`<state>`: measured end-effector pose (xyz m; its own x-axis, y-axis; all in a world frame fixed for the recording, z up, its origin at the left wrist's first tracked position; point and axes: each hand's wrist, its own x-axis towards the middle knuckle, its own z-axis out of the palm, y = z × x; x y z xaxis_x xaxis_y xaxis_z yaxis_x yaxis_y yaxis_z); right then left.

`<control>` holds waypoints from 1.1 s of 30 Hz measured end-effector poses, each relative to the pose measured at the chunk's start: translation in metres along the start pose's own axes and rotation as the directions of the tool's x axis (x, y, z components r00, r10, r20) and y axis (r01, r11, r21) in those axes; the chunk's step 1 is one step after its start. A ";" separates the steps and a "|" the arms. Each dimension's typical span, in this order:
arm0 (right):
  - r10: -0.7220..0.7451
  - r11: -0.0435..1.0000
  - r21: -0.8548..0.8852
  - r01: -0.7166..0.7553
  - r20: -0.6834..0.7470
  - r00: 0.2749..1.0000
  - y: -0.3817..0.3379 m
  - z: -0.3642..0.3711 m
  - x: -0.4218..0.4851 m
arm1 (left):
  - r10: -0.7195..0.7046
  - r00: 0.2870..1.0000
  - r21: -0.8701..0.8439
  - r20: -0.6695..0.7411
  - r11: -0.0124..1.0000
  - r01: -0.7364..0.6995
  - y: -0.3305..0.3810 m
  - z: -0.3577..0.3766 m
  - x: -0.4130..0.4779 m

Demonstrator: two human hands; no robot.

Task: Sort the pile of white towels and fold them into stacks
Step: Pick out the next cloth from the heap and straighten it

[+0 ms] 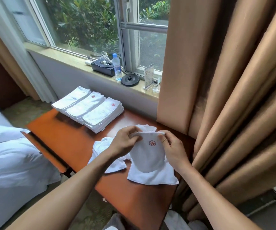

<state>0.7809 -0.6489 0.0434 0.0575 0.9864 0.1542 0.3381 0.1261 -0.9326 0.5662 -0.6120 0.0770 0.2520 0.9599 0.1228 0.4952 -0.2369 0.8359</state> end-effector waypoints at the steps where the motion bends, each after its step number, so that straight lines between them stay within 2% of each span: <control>1: -0.010 1.000 0.024 0.010 -0.004 1.000 -0.008 0.007 0.005 | -0.010 1.000 -0.007 -0.013 1.000 0.009 -0.001 -0.011 0.002; 9: 0.020 0.993 0.120 -0.020 0.003 1.000 -0.042 0.077 0.038 | -0.064 0.989 -0.038 -0.132 0.997 0.060 -0.058 -0.098 0.011; 16: 0.005 0.996 -0.087 0.001 0.072 0.997 -0.071 0.177 0.084 | -0.084 0.986 -0.025 -0.142 0.996 0.081 -0.141 -0.187 0.031; 21: 0.053 0.992 -0.114 -0.050 0.022 0.998 -0.098 0.261 0.121 | -0.123 0.987 -0.067 -0.107 0.991 0.116 -0.195 -0.266 0.060; 28: 0.035 0.993 -0.108 -0.039 -0.042 0.999 -0.121 0.336 0.156 | -0.041 0.998 -0.055 -0.053 0.998 0.038 -0.230 -0.347 0.104; 33: 0.019 0.997 -0.072 -0.024 -0.070 0.997 -0.125 0.361 0.176 | 0.001 0.998 -0.019 -0.066 1.000 -0.003 -0.241 -0.369 0.121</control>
<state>0.4093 -0.4533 0.0693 0.1294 0.9788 0.1587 0.4036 0.0942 -0.9101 0.1709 -0.3832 0.0877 0.1969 0.9674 0.1593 0.4785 -0.2367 0.8456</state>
